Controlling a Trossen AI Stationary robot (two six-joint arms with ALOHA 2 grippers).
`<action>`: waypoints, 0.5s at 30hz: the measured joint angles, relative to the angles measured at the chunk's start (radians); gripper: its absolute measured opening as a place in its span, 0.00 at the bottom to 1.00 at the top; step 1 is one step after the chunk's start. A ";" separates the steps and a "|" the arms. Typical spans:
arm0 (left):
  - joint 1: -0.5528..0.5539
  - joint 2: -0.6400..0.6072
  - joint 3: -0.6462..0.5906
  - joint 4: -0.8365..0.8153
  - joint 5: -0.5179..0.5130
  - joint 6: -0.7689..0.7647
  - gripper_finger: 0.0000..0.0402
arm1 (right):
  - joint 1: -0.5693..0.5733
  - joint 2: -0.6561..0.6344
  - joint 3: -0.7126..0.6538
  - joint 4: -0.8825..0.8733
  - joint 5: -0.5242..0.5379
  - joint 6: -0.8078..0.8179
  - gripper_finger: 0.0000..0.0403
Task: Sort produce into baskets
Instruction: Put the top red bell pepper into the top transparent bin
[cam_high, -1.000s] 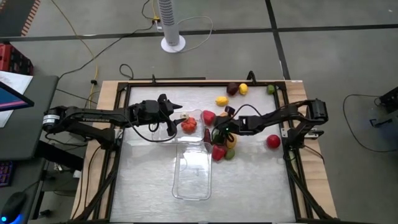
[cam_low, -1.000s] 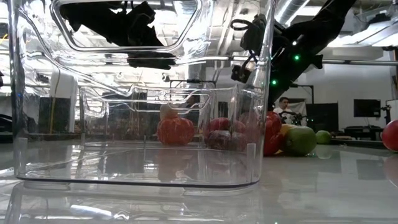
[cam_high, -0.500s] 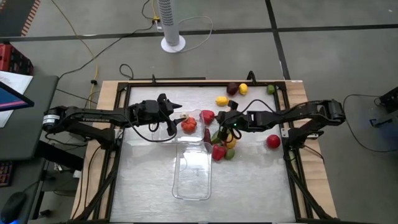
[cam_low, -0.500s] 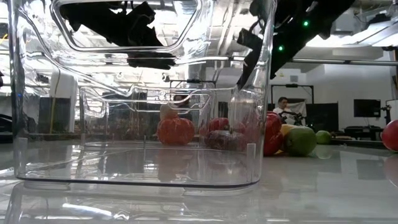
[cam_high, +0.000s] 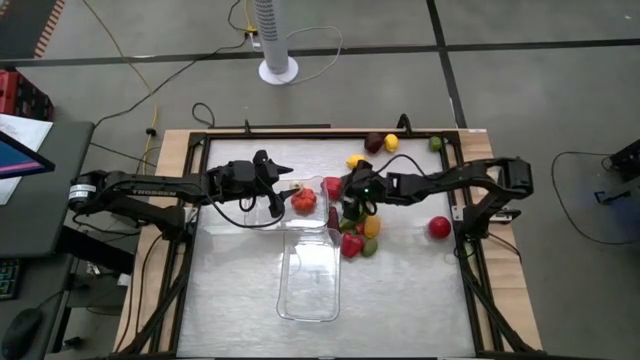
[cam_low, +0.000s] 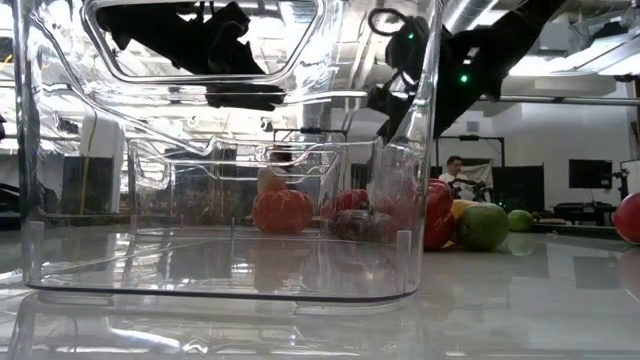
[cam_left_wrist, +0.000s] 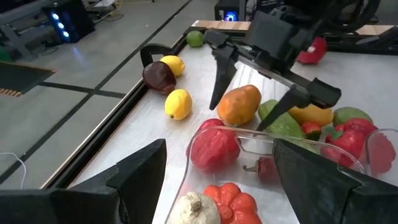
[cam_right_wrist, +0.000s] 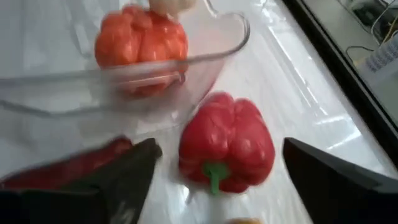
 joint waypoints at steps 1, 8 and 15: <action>0.000 0.000 0.000 -0.001 0.000 0.000 0.70 | 0.000 0.007 0.000 0.014 -0.006 0.009 0.95; 0.000 0.000 0.000 0.000 0.000 -0.001 0.70 | -0.001 0.027 0.000 0.045 -0.006 -0.006 0.94; 0.000 0.000 0.000 0.002 0.000 -0.002 0.70 | -0.026 0.061 0.002 0.077 0.000 -0.011 0.96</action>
